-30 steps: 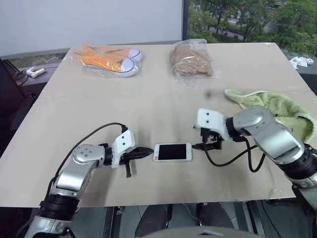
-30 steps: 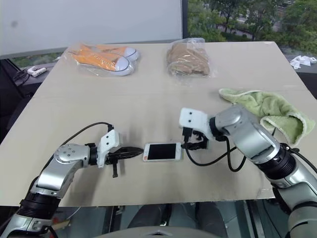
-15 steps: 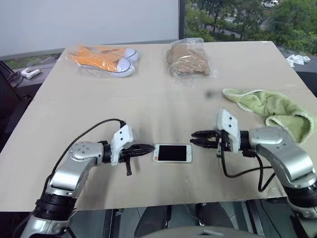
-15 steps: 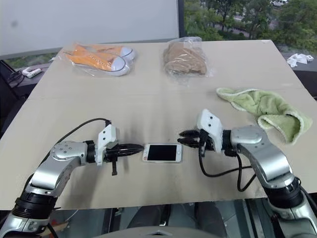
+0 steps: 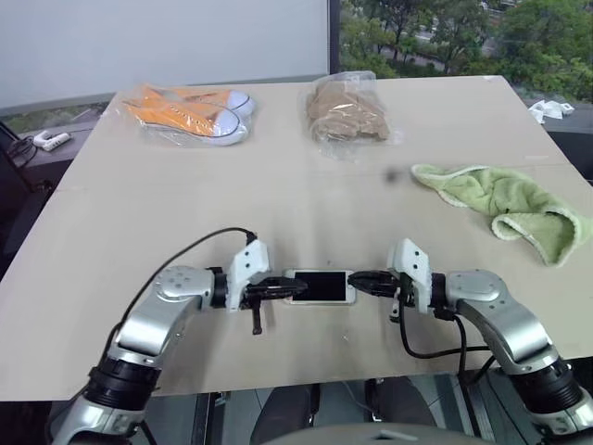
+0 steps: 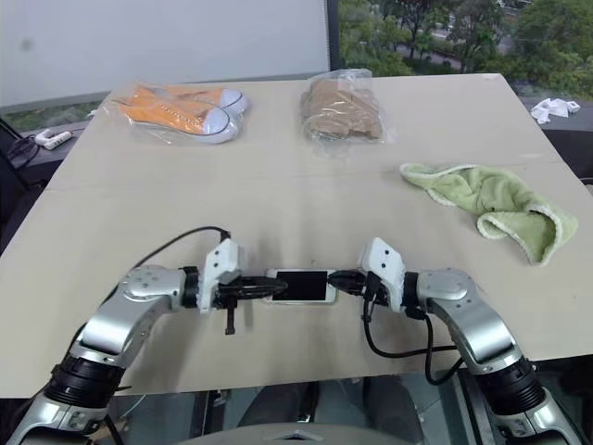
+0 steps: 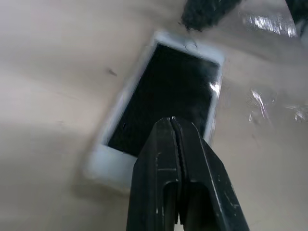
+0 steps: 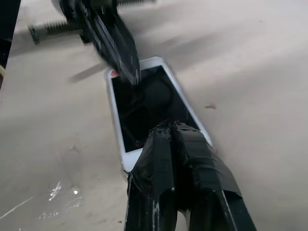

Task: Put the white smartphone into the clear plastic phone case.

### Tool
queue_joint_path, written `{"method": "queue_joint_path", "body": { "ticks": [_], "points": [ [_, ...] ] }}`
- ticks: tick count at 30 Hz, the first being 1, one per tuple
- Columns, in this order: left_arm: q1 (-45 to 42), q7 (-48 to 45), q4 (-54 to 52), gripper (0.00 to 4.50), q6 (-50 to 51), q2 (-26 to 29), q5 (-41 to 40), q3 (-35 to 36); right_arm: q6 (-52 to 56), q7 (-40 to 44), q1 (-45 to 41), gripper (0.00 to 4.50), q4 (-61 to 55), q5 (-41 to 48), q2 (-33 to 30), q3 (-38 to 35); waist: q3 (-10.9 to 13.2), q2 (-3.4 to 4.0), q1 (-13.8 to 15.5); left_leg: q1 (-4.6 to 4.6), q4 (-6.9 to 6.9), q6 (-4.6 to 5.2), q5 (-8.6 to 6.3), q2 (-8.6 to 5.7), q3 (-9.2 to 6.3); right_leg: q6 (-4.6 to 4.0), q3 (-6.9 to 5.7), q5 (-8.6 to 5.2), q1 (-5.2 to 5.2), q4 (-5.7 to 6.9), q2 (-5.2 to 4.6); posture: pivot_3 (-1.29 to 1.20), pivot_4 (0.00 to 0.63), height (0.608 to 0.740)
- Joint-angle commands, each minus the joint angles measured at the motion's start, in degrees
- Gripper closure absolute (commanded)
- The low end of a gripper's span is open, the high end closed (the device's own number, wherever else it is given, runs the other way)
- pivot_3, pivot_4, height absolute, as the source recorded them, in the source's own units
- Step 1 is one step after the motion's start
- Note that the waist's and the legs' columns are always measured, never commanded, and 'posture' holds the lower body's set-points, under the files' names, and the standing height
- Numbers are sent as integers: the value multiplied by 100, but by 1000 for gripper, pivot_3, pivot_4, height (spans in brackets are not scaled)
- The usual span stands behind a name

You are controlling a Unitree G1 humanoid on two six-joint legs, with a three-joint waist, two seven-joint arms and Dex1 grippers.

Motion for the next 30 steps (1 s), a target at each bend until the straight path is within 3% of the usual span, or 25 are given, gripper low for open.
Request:
{"method": "queue_joint_path", "body": {
  "ticks": [1,14,24,30],
  "points": [
    [-24,-5,275,4500,-263,49,310,-166,-251,16,-13,4440,24,-50,-13,65,0,0,2,3,0,0,0,0,1,0,1,0,1,0,-1,0,150,740],
    [-16,38,395,4500,-435,18,336,-188,-575,305,139,4440,668,-536,-454,546,-7,-2,9,14,1,3,-2,0,1,0,1,0,14,0,-1,0,150,740],
    [68,84,208,4500,-344,55,305,-159,-23,204,-126,4440,868,-777,-543,938,-46,-13,3,31,0,20,-12,2,-1,0,0,0,29,0,1,0,150,740],
    [110,113,108,4500,-261,80,277,-120,289,133,-231,4440,949,-1119,-636,1261,-53,-16,-7,108,-17,28,-18,8,0,-1,1,-3,104,-13,4,0,150,740]
  ]
}}
